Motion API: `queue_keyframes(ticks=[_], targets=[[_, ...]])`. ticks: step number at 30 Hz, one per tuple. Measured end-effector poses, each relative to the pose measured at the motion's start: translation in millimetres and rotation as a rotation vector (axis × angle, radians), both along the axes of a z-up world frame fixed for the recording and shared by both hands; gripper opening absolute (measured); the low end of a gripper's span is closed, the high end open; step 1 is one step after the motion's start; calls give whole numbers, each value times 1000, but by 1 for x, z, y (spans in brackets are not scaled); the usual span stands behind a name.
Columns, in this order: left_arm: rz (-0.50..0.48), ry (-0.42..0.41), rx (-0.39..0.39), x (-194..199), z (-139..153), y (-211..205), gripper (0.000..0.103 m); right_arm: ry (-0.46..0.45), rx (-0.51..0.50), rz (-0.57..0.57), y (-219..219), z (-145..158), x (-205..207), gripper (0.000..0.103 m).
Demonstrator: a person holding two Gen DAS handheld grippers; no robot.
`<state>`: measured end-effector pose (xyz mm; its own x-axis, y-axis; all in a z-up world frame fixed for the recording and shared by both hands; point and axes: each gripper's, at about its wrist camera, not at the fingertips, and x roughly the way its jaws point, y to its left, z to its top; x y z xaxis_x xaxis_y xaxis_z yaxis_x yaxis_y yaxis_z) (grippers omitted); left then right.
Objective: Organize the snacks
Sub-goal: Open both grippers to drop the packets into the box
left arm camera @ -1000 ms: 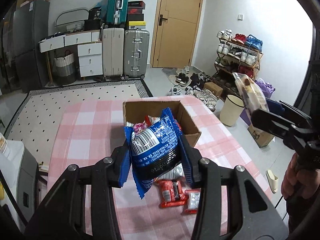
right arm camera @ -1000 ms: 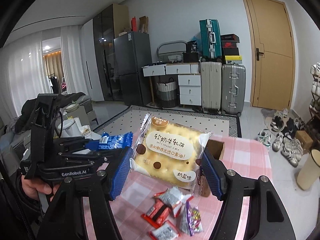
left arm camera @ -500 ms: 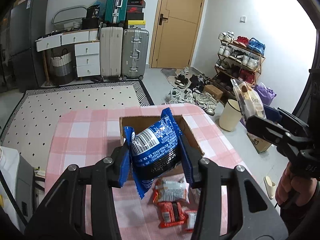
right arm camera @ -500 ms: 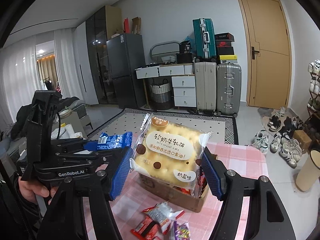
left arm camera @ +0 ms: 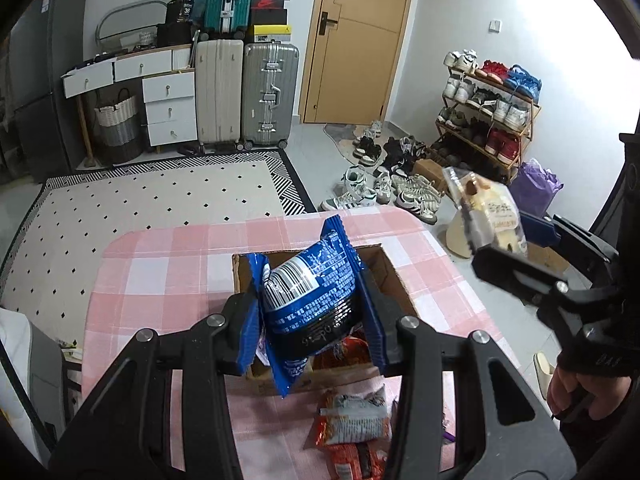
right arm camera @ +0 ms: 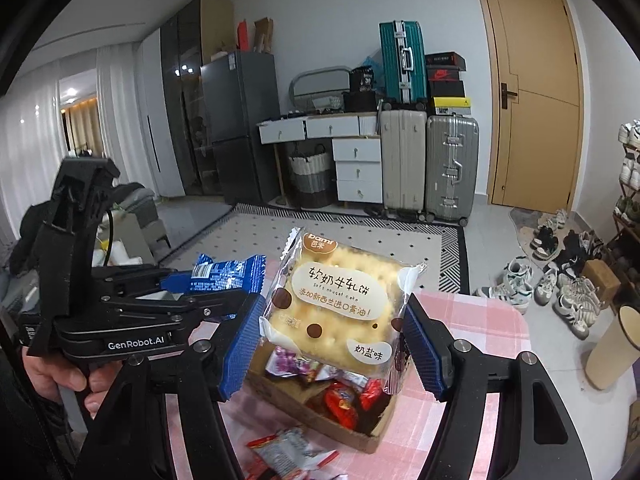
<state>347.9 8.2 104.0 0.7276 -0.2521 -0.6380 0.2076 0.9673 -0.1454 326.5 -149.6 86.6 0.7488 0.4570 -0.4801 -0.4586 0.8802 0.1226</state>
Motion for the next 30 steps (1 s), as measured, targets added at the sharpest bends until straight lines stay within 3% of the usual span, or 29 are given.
queue_keyframes(ticks=[10,18,22,24,30], targets=[[-16,94,-8,76,-60,-7,40,99,-24,14,13,-49,57,69],[-15,143,-24,109,-104,-11,41,173,-25,10,18,-93,84,69],[-10,156,-25,118,-116,-12,41,194,-26,18,19,-105,92,71],[-5,155,-22,121,-119,-12,43,191,-31,10,20,-109,95,77],[1,134,-11,115,-117,-3,47,166,-14,-6,14,-104,92,80]])
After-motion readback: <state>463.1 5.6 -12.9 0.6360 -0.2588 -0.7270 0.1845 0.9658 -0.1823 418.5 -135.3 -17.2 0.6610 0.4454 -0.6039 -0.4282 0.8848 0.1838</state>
